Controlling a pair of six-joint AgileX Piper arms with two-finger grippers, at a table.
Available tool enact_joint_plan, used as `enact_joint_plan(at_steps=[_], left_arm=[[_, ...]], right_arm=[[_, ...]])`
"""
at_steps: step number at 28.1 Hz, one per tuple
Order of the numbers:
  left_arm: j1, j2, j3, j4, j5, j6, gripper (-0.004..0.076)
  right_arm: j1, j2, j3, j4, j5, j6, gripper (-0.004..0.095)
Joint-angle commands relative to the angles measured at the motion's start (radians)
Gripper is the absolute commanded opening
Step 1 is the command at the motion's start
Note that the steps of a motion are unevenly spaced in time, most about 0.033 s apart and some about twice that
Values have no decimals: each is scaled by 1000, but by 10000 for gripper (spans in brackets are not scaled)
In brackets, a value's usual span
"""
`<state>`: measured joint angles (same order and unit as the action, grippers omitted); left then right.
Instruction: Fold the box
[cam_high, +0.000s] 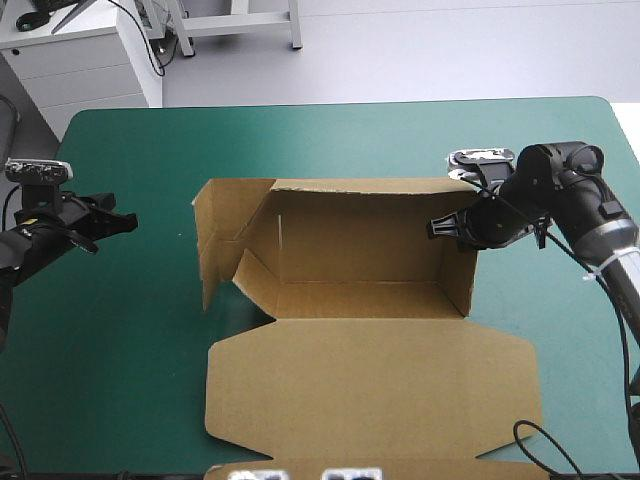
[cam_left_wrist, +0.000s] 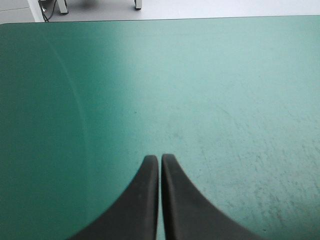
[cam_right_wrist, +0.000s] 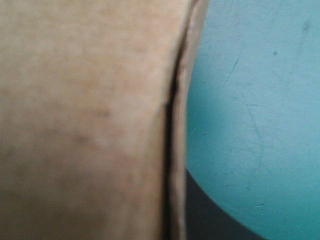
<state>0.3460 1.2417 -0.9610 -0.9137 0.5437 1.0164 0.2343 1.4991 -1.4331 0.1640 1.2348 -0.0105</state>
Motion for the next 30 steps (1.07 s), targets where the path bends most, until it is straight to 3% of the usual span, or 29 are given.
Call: enact_joint_plan(at_steps=[1, 13, 26, 30], left_arm=[[1, -22, -27, -49, -31, 0, 1], [1, -21, -27, -132, -27, 0, 1], [1, -18, -27, -133, -6, 0, 1], [1, -10, -27, -133, 21, 0, 1]], right_arm=[[-1, -48, -1, 52, 14, -10, -4], [-1, 27, 40, 43, 13, -62, -4], [-1, 283, -245, 41, -11, -78, -4], [-1, 340, -312, -48, -27, -29, -4]])
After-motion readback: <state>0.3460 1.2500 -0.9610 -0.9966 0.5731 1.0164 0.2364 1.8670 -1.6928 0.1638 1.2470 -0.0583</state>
